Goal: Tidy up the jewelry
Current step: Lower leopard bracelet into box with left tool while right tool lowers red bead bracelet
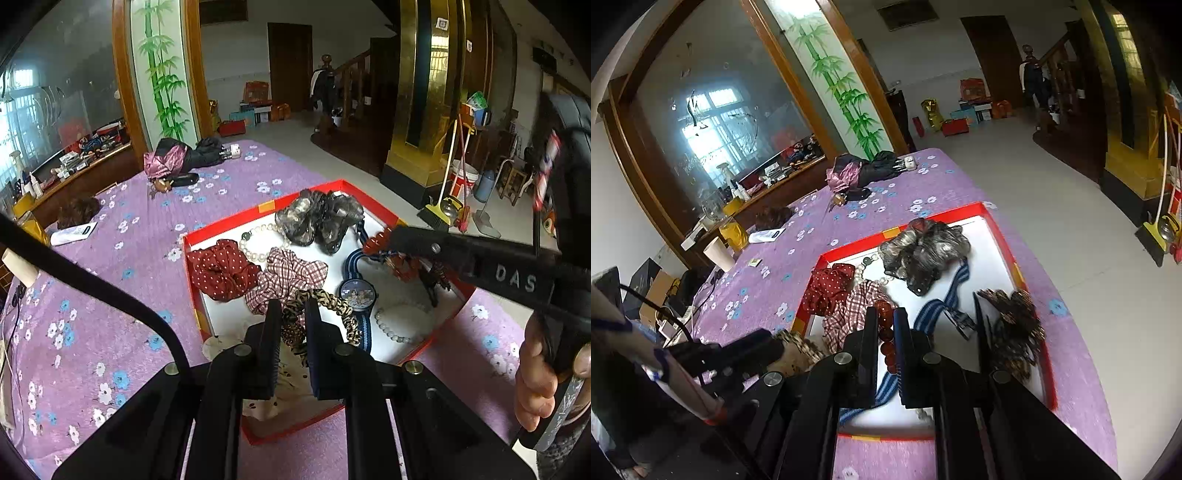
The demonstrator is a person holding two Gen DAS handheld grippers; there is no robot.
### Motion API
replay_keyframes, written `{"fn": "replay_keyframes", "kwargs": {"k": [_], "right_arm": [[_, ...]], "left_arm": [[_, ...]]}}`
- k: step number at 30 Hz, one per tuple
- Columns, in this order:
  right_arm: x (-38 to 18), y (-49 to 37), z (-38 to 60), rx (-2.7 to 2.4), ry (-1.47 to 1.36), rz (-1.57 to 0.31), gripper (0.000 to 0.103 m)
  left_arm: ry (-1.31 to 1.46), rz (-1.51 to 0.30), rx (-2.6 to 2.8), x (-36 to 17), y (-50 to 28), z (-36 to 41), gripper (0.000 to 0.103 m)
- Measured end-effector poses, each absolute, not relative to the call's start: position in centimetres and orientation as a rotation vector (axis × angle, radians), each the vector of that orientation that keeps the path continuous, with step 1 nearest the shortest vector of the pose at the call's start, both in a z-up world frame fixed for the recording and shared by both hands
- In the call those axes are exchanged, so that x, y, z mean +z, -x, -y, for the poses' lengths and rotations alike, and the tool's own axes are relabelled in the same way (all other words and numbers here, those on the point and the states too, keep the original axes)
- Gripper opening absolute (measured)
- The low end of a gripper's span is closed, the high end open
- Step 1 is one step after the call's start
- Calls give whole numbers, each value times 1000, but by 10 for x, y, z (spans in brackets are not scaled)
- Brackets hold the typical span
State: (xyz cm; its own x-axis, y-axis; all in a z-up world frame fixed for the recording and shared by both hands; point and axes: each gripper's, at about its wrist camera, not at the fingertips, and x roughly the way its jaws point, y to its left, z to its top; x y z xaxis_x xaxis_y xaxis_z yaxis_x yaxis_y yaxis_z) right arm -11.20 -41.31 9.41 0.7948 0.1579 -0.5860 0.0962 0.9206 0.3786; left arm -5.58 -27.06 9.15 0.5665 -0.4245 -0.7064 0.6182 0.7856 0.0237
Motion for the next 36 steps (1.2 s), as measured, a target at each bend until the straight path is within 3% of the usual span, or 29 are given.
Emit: {"fn": "replay_keyframes", "kwargs": {"k": [36], "right_arm": [[33,31,424,4,-414,-815,8]], "left_arm": [[-278,-826,-591,46,32,278,12]]}}
